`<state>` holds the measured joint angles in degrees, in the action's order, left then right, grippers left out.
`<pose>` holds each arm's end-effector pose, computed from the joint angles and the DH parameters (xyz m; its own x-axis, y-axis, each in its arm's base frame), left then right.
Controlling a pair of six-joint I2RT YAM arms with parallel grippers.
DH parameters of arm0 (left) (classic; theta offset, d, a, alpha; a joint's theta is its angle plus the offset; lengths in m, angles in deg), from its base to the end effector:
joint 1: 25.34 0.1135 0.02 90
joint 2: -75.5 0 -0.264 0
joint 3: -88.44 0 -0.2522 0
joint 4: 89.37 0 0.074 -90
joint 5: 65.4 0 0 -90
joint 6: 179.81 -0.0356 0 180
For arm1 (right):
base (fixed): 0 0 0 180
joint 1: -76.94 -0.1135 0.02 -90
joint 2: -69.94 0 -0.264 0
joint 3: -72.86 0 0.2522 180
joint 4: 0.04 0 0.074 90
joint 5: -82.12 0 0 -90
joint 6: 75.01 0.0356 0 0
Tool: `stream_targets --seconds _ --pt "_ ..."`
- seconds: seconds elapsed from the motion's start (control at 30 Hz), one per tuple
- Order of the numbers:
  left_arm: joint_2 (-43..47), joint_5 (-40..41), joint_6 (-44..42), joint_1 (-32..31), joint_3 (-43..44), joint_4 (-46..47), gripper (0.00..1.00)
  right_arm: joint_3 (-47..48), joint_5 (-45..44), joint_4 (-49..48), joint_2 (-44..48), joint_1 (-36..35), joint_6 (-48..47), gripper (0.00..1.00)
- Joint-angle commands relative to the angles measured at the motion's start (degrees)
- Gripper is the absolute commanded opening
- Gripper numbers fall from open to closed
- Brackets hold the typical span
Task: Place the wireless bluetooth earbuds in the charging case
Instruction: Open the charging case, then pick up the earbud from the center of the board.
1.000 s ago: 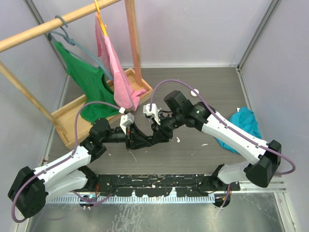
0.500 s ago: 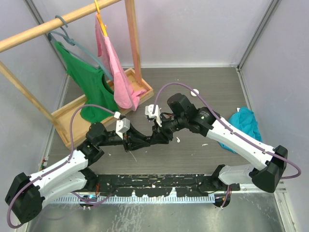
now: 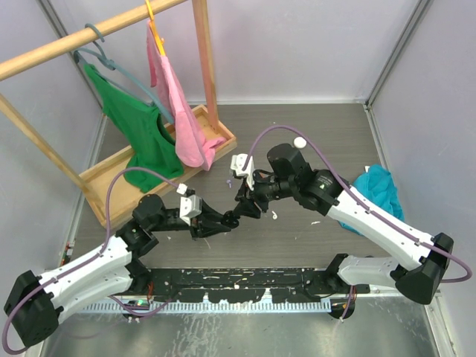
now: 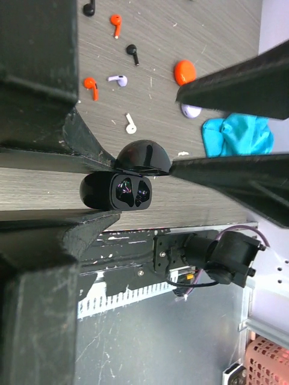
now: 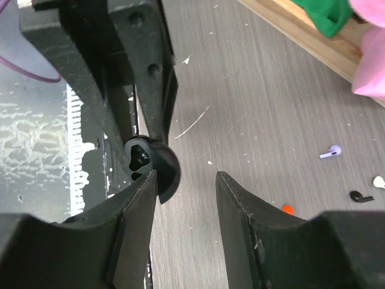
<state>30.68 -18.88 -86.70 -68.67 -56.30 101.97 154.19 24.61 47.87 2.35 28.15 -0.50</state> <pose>0.1150 -0.1422 0.2608 -0.0316 -0.0243 -0.9992 0.9980 0.0546 -0.0329 0.1506 0.2010 0.3590 -0.1089 -0.4663 -0.8779 -0.9925 0.1005 0.0698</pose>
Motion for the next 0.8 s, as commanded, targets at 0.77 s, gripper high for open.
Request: stream_targets --seconds 0.77 --pt "5.4 21.5 -4.7 -0.9 -12.2 6.9 0.0 -9.9 -36.7 -11.8 -7.1 9.5 20.6 0.69"
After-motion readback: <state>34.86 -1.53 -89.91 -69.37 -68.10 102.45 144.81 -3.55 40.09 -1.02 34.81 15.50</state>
